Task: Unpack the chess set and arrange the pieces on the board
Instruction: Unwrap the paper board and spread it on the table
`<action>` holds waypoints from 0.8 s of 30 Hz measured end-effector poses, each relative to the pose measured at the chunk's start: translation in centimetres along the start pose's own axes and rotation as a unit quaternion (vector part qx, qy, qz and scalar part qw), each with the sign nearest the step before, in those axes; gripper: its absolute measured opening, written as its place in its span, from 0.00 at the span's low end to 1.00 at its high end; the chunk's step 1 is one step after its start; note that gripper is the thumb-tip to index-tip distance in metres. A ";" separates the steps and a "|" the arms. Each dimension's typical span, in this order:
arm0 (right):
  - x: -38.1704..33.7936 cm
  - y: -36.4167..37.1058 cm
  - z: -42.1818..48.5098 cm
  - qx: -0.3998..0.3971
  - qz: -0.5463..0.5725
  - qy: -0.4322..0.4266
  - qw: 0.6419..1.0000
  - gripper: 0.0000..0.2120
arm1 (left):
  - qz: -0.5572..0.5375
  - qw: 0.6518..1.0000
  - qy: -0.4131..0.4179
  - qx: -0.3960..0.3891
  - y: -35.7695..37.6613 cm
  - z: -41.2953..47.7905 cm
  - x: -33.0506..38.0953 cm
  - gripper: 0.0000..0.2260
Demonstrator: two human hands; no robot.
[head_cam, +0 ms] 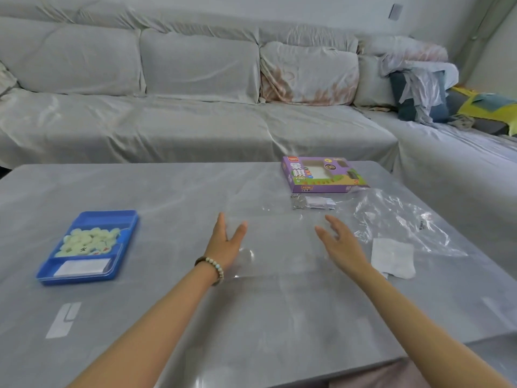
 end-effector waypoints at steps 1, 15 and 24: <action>0.2 -1.5 0.8 0.009 -0.019 -0.006 1.000 0.25 | -0.006 1.000 0.002 -0.009 1.6 0.3 0.8 0.36; 7.0 -2.6 4.8 -0.089 -0.352 -0.066 0.929 0.27 | 0.187 0.979 0.061 -0.057 14.4 4.1 1.3 0.32; 5.6 -2.4 5.1 -0.103 -0.320 -0.100 0.937 0.25 | 0.160 0.985 0.058 -0.044 14.2 4.1 1.3 0.30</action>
Point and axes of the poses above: each hand's wrist, its own z-axis towards the middle knuckle, its own y-axis out of the palm, x = y × z, the point moved 7 cm from there along z, towards the middle knuckle, and after that the axes turned 3 degrees about z, right-handed, at the moved point
